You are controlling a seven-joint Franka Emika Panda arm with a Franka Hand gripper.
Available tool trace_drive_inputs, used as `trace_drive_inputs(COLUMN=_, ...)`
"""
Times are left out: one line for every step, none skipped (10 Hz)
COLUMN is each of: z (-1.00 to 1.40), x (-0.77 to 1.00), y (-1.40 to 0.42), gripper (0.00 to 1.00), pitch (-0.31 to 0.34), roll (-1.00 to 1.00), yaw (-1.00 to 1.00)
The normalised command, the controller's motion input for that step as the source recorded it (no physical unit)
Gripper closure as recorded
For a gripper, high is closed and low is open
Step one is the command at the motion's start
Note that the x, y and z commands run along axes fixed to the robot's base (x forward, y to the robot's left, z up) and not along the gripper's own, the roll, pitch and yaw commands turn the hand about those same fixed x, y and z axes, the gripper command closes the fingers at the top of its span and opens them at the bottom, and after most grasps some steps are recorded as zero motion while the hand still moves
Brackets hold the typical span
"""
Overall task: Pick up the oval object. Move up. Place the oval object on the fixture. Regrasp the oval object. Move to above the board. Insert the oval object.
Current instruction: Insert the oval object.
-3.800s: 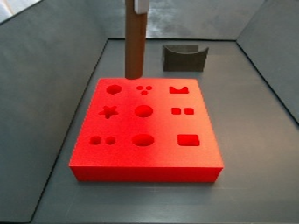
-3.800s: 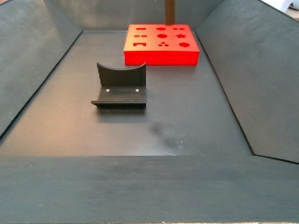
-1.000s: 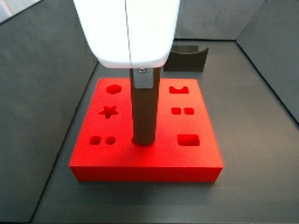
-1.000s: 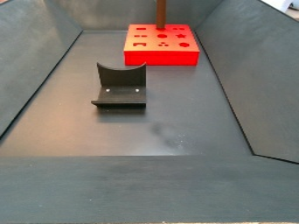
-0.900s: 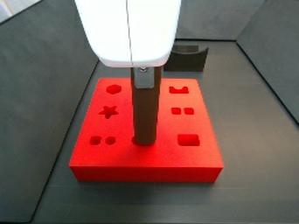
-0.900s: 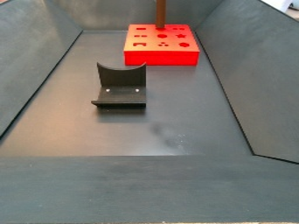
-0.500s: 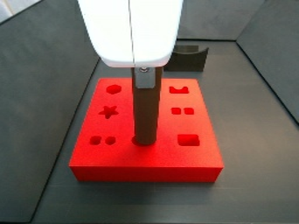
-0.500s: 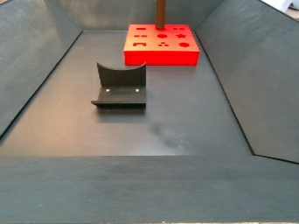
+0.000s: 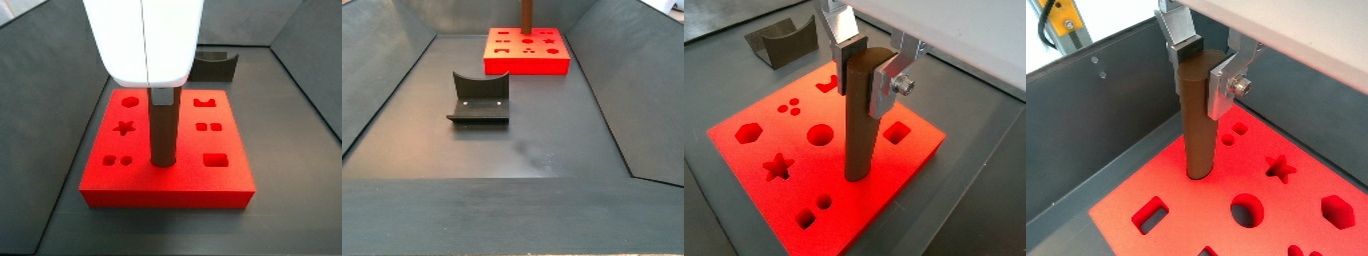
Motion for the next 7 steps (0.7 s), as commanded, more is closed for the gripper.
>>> trace_drive_inputs(z=-0.13, x=0.3, y=0.0, gripper=1.0, pitch=0.027, roll=-0.01, yaw=0.0)
trace_drive_inputs(z=-0.06, x=0.23, y=0.0, gripper=1.0, pitch=0.026, roll=0.0, yaw=0.0)
trace_drive_inputs(z=-0.15, x=0.02, y=0.0, gripper=1.0, pitch=0.0, roll=0.0, yaw=0.0)
trace_drive_inputs(z=-0.37, x=0.0, y=0.0, gripper=1.0, pitch=-0.031, roll=0.0, yaw=0.0)
trace_drive_inputs(z=-0.45, x=0.0, y=0.0, gripper=1.0, pitch=-0.034, roll=0.0, yaw=0.0)
trace_drive_inputs(z=-0.49, x=0.0, y=0.0, gripper=1.0, pitch=-0.04, roll=0.0, yaw=0.0)
trace_drive_inputs(z=-0.51, x=0.0, y=0.01, gripper=1.0, pitch=-0.043, roll=0.04, yaw=0.0)
